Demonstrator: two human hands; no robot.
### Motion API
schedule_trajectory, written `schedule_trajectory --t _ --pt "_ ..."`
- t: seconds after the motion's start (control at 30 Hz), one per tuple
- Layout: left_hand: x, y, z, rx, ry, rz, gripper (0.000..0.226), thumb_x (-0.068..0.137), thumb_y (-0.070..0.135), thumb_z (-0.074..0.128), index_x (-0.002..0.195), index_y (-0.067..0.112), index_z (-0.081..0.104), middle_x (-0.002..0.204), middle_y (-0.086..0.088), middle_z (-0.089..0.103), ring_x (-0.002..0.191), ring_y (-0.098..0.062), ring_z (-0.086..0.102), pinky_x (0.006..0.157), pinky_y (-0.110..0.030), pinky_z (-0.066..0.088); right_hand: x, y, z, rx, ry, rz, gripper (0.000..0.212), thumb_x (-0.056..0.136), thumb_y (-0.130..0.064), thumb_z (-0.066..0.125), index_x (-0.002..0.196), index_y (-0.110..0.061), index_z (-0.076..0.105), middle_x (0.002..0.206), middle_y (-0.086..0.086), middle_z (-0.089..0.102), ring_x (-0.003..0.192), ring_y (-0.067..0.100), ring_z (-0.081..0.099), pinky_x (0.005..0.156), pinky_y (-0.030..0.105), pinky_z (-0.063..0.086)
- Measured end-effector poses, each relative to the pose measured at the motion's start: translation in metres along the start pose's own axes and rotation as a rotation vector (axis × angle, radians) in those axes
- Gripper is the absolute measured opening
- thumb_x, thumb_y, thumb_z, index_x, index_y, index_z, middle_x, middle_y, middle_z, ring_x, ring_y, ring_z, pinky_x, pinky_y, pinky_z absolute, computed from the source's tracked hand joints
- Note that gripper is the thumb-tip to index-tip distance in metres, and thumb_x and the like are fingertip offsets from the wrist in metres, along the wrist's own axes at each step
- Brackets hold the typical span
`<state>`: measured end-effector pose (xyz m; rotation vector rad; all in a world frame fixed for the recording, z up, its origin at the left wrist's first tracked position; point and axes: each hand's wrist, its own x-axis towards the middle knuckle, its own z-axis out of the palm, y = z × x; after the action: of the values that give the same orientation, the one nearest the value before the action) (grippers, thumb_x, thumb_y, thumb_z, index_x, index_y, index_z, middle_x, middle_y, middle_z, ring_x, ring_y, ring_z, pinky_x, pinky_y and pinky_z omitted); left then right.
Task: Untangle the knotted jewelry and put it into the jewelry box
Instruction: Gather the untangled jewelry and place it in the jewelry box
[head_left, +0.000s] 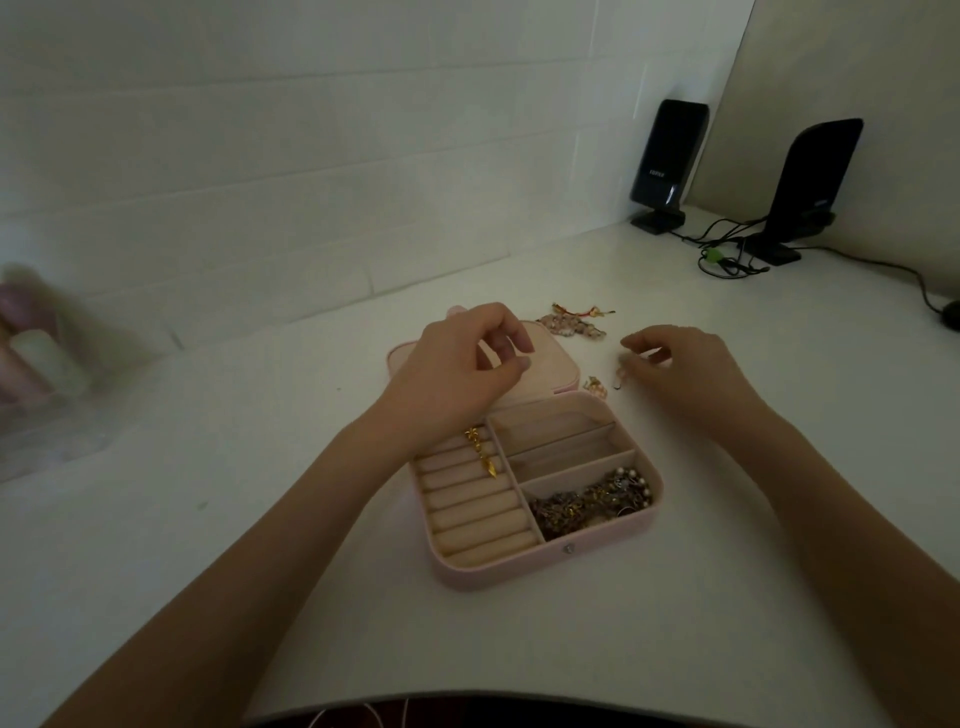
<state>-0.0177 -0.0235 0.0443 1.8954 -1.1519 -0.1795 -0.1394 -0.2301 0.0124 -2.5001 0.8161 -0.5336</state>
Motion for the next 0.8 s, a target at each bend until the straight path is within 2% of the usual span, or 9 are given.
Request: schedule_trajectory --t 0.07,0.17,0.3,0.4,0.47,0.53,0.6,0.7,0.8 --pt "-0.001 0.000 0.000 -0.001 -0.003 0.007 0.009 0.085 0.013 0.065 0.088 0.022 0.064 0.077 0.009 0.061 0.070 -0.015 0.057 0.064 -0.018 0.042 -0.002 -0.001 0.001 -0.010 -0.010 -0.011 0.020 0.090 -0.020 0.064 0.107 -0.014 0.072 0.109 0.001 0.068 0.088 0.007 0.053 0.081 0.021 0.036" --pt "-0.002 0.000 -0.001 -0.003 -0.012 0.016 0.010 0.085 0.012 0.066 0.086 0.023 0.064 0.074 0.013 0.059 0.064 -0.010 0.056 0.060 -0.013 0.042 -0.004 -0.002 0.003 0.019 0.031 -0.006 0.007 0.086 -0.019 0.069 0.090 -0.014 0.072 0.098 0.002 0.069 0.083 0.009 0.056 0.075 0.023 0.037" --pt "-0.003 0.000 -0.001 -0.033 -0.024 0.011 0.009 0.086 0.012 0.066 0.086 0.021 0.065 0.074 0.014 0.057 0.063 -0.009 0.056 0.063 -0.020 0.048 -0.005 -0.003 0.002 0.050 0.016 0.015 0.013 0.083 -0.023 0.073 0.084 -0.012 0.066 0.093 -0.002 0.062 0.077 0.005 0.051 0.064 0.020 0.034" --pt "-0.005 0.002 -0.001 -0.067 -0.024 0.001 0.007 0.086 0.013 0.066 0.087 0.020 0.066 0.075 0.013 0.058 0.066 -0.010 0.056 0.066 -0.025 0.049 -0.004 -0.002 0.002 0.042 -0.015 0.029 0.015 0.084 -0.028 0.071 0.083 -0.016 0.062 0.094 -0.002 0.058 0.082 0.009 0.050 0.066 0.025 0.033" --pt "-0.005 0.002 0.000 -0.068 -0.020 -0.004 0.008 0.086 0.013 0.067 0.086 0.021 0.065 0.076 0.013 0.059 0.067 -0.009 0.056 0.068 -0.025 0.048 -0.004 -0.002 0.001 0.083 -0.019 0.046 0.016 0.086 -0.031 0.069 0.083 -0.019 0.060 0.092 -0.003 0.060 0.084 0.011 0.053 0.065 0.022 0.037" --pt "-0.005 0.003 -0.001 -0.070 0.006 -0.005 0.010 0.086 0.014 0.067 0.086 0.024 0.065 0.079 0.012 0.061 0.070 -0.007 0.057 0.069 -0.020 0.045 -0.005 -0.007 -0.003 0.232 0.001 0.051 0.016 0.087 -0.029 0.067 0.085 -0.015 0.060 0.086 -0.006 0.066 0.081 0.011 0.060 0.068 0.018 0.043" --pt "-0.006 0.006 -0.001 -0.078 0.038 0.034 0.013 0.085 0.013 0.067 0.090 0.025 0.064 0.084 0.012 0.064 0.075 -0.003 0.059 0.071 -0.016 0.042 -0.010 -0.019 -0.010 0.491 -0.017 0.055 0.017 0.088 -0.022 0.066 0.089 -0.007 0.059 0.077 -0.004 0.071 0.074 0.012 0.066 0.070 0.020 0.049" --pt "-0.009 0.012 -0.001 -0.070 0.043 0.167 0.027 0.082 0.011 0.071 0.101 0.027 0.061 0.097 0.015 0.065 0.089 -0.002 0.060 0.069 -0.014 0.047 -0.023 -0.041 -0.018 0.854 -0.171 0.049 0.012 0.087 -0.015 0.064 0.087 -0.006 0.057 0.069 0.000 0.071 0.068 0.011 0.067 0.072 0.021 0.054" --pt "-0.012 0.017 0.005 -0.023 0.044 0.280 0.039 0.077 0.017 0.078 0.107 0.030 0.057 0.101 0.024 0.059 0.097 0.001 0.058 0.078 -0.014 0.048 -0.034 -0.056 -0.019 1.045 -0.353 0.046 0.013 0.079 -0.019 0.063 0.084 -0.009 0.056 0.069 0.003 0.068 0.068 0.012 0.064 0.075 0.024 0.053"
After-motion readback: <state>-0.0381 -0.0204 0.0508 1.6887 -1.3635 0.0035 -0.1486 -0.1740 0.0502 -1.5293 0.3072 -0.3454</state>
